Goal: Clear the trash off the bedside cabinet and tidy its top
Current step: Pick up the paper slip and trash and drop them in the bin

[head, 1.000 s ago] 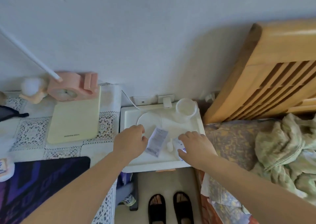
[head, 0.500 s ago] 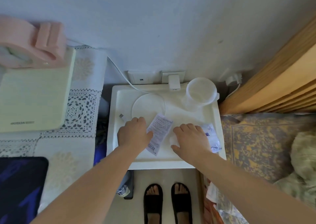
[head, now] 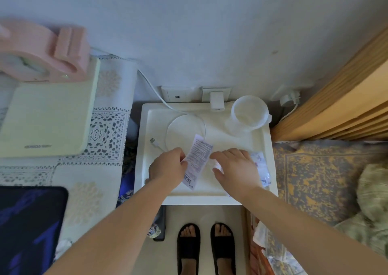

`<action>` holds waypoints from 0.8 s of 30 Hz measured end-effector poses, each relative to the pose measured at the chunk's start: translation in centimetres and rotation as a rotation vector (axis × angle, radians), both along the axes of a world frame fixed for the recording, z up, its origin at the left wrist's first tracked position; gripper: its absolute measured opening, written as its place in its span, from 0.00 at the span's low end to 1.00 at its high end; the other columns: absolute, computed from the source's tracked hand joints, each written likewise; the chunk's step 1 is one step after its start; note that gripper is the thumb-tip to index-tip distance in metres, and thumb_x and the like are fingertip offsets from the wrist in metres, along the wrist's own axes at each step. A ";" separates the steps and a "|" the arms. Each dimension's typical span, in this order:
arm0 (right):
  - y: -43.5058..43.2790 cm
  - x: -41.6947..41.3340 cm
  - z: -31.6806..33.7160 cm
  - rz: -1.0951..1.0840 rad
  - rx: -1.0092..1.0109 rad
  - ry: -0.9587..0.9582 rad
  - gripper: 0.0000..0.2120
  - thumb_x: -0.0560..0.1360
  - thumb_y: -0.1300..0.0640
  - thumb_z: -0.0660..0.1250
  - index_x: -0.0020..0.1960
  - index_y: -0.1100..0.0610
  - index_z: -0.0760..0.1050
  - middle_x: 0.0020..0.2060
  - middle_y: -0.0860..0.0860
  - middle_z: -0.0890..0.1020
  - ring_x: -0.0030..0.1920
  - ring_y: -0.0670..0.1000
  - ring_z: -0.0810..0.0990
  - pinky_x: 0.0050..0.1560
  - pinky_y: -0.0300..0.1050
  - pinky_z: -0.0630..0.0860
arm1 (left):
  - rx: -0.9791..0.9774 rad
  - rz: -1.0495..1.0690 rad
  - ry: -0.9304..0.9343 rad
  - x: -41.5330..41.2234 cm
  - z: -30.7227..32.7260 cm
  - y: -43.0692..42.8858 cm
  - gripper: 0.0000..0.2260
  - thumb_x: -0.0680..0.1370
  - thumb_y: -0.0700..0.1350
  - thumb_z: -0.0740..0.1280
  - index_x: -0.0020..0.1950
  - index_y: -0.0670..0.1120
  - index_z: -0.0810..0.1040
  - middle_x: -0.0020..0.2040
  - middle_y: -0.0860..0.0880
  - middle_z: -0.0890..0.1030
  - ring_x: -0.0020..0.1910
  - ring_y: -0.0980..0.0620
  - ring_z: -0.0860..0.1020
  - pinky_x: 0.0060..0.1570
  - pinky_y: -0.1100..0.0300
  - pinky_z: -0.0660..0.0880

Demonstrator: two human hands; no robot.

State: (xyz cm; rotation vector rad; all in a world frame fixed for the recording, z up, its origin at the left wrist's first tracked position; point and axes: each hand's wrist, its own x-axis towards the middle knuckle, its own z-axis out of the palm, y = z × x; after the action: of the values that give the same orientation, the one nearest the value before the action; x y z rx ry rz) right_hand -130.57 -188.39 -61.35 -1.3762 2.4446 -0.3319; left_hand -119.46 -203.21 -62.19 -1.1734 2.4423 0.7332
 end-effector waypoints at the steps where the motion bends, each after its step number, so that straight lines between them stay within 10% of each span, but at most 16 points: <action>1: -0.1 -0.1 0.8 -0.032 -0.031 -0.012 0.14 0.67 0.60 0.72 0.52 0.54 0.79 0.41 0.51 0.84 0.48 0.57 0.80 0.53 0.50 0.72 | -0.001 -0.003 0.011 -0.1 0.7 -0.2 0.03 0.78 0.48 0.61 0.46 0.51 0.71 0.43 0.50 0.81 0.38 0.47 0.76 0.32 0.58 0.67; 24: -1.7 -2.8 31.9 -0.137 -0.460 -0.167 0.11 0.72 0.53 0.67 0.53 0.42 0.73 0.45 0.39 0.80 0.43 0.38 0.78 0.44 0.44 0.76 | -0.374 0.257 0.541 4.1 31.5 -2.0 0.04 0.76 0.48 0.65 0.45 0.49 0.75 0.40 0.49 0.82 0.41 0.44 0.79 0.42 0.51 0.76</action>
State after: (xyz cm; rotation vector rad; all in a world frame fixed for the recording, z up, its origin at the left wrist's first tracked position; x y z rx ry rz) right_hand -133.39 -190.10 -29.47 -1.2790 2.4160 -1.0522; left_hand -115.34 -205.17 -30.69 -1.6271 3.0047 0.7636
